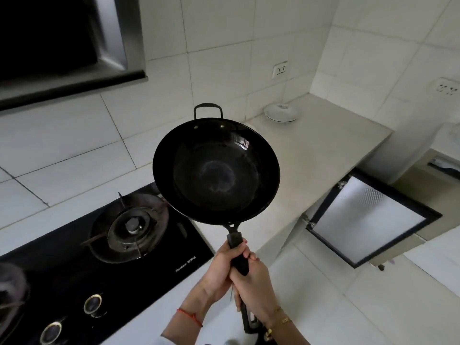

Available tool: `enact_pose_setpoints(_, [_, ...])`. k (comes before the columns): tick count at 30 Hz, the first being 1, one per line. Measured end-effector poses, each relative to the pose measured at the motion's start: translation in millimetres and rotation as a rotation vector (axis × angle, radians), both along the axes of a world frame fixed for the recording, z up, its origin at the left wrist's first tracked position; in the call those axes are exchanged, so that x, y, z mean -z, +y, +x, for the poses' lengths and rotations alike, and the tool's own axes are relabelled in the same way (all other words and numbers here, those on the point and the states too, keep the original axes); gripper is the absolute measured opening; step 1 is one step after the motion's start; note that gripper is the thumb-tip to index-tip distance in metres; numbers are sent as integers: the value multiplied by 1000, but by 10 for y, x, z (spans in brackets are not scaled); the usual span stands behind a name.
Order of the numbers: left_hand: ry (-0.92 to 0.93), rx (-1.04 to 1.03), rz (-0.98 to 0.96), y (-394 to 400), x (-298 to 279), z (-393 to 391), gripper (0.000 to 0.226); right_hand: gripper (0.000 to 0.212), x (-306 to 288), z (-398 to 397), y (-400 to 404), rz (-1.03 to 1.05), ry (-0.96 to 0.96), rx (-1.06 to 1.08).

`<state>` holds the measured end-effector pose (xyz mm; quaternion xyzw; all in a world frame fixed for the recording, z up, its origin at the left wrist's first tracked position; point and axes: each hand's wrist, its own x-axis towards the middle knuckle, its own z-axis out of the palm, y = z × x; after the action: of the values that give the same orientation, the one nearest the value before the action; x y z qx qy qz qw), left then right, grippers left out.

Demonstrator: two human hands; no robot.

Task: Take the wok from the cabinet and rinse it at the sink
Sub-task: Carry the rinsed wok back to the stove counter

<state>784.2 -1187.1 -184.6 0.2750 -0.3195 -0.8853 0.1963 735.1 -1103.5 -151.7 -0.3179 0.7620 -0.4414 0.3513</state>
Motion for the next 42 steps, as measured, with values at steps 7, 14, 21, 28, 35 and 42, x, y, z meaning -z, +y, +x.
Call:
enact_pose_setpoints(7, [-29, -163, 67, -480, 161, -696, 18, 17, 168, -822, -568, 38, -8, -156])
enact_pose_setpoints(14, [-70, -359, 157, -849, 227, -1342, 11, 17, 199, -1594, -1061, 87, -69, -344])
enact_pose_setpoints(21, [-91, -532, 272, -1091, 253, -1743, 5, 8, 321, -1996, -1451, 138, -99, -426])
enact_pose_setpoints(28, [-149, -615, 313, -1355, 352, -1746, 5, 10, 506, -1940, -1762, 175, -135, -408])
enact_pose_setpoints(35, [-137, -611, 330, -1389, 530, -1727, 4, 8, 640, -1923, -1796, 199, -83, -419])
enact_pose_setpoints(42, [-112, -596, 326, -1400, 633, -1713, 6, 10, 736, -1906, -1809, 221, -52, -418])
